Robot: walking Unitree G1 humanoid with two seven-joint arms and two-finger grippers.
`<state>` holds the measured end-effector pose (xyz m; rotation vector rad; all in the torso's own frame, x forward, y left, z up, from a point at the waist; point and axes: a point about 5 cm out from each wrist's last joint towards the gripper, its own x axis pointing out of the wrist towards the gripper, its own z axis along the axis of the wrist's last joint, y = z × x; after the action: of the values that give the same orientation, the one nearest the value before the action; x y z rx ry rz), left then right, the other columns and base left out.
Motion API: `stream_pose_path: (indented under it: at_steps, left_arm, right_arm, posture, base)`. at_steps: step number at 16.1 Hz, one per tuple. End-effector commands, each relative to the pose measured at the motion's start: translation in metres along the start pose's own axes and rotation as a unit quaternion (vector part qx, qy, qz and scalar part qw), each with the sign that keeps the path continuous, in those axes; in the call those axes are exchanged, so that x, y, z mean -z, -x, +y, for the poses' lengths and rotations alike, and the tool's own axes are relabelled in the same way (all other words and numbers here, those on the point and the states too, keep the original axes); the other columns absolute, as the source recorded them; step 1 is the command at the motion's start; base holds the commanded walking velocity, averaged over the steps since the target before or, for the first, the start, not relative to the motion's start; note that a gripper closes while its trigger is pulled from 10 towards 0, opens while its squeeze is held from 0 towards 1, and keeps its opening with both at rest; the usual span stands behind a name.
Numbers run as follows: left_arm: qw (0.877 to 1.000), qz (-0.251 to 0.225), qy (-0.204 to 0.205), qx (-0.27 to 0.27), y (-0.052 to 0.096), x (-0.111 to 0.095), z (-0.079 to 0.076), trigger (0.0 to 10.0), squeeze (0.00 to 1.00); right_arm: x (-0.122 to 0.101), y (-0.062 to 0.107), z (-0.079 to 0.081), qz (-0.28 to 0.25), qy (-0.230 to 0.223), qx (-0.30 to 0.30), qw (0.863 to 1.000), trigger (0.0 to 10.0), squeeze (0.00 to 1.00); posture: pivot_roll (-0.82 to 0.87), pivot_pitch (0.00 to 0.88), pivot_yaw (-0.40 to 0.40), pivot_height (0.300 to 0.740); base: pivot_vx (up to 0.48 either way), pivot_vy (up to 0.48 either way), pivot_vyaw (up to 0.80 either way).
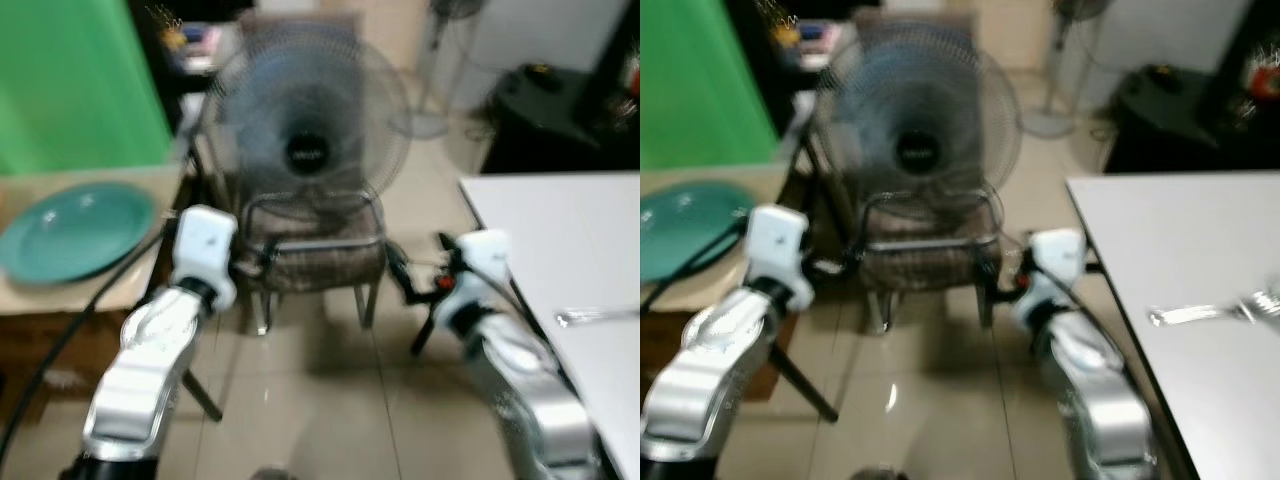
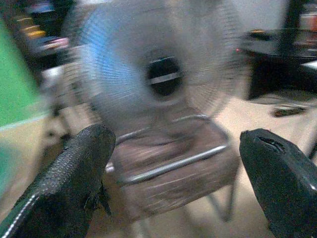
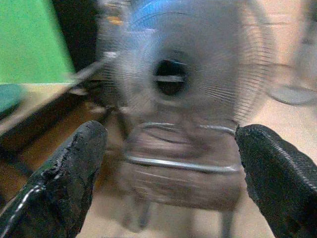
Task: Setting the table
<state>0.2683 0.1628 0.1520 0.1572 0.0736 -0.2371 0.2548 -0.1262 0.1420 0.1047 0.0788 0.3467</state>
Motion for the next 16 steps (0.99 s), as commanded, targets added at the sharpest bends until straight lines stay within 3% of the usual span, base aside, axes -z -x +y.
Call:
stream_pose_path:
  at_steps: [1,2,3,5,7,8,9,10,12,16]
  left_arm:
    - [0.999,-0.016,-0.011,-0.046,0.001,-0.001,0.007,10.0,1.00]
    - [0.998,-0.018,-0.017,-0.055,0.003,0.000,0.009,10.0,1.00]
    - [0.995,-0.038,-0.021,-0.086,0.006,-0.001,0.012,10.0,1.00]
    - [0.996,-0.026,-0.037,-0.074,0.009,0.003,0.012,10.0,1.00]
    - [0.993,-0.036,-0.037,-0.103,0.010,0.003,0.015,10.0,1.00]
    - [0.990,-0.037,-0.064,-0.120,0.011,0.005,0.016,10.0,1.00]
    - [0.993,-0.036,-0.065,-0.089,0.012,0.007,0.013,10.0,0.98]
    - [0.995,-0.047,-0.047,-0.067,0.012,0.005,0.008,10.0,0.71]
    - [0.996,-0.053,-0.042,-0.060,0.011,0.002,0.006,10.0,0.72]
    - [0.996,-0.055,-0.041,-0.055,0.010,0.001,0.005,10.0,0.73]
  right_arm:
    - [0.001,0.000,-0.018,-0.004,0.023,0.050,0.998,10.0,0.89]
    - [0.001,0.000,-0.024,-0.009,0.033,0.072,0.997,10.0,1.00]
    - [0.001,0.000,-0.030,-0.014,0.043,0.089,0.995,10.0,1.00]
    - [0.001,0.001,-0.034,-0.030,0.062,0.096,0.993,10.0,1.00]
    - [0.003,0.002,-0.036,-0.032,0.080,0.114,0.990,10.0,1.00]
    - [0.008,0.002,-0.035,-0.013,0.072,0.101,0.992,10.0,1.00]
    - [0.011,0.003,-0.034,-0.005,0.067,0.096,0.993,10.0,1.00]
    - [0.013,0.003,-0.034,-0.005,0.064,0.091,0.994,10.0,1.00]
    - [0.014,0.003,-0.030,0.000,0.052,0.074,0.996,10.0,1.00]
    - [0.011,-0.002,-0.020,-0.009,0.025,0.033,0.999,10.0,1.00]
  posture:
    - [0.12,0.000,0.007,0.740]
    - [0.13,0.000,0.004,0.740]
    - [0.13,0.000,0.001,0.740]
    - [0.13,0.000,0.003,0.740]
    - [0.12,0.000,0.008,0.740]
    - [0.12,0.000,0.010,0.740]
    - [0.12,0.000,0.012,0.740]
    - [0.12,0.000,0.013,0.740]
    - [0.12,0.000,0.012,0.740]
    - [0.13,0.000,0.003,0.740]
  base:
    - [0.000,0.000,0.80]
    - [0.000,0.000,0.80]
    - [0.000,0.000,0.80]
    - [0.000,0.000,0.80]
    - [0.000,0.000,0.80]
    - [0.000,0.000,0.80]
    - [0.000,0.000,0.80]
    - [0.000,0.000,0.80]
    - [0.000,0.000,0.80]
    - [0.300,0.000,0.00]
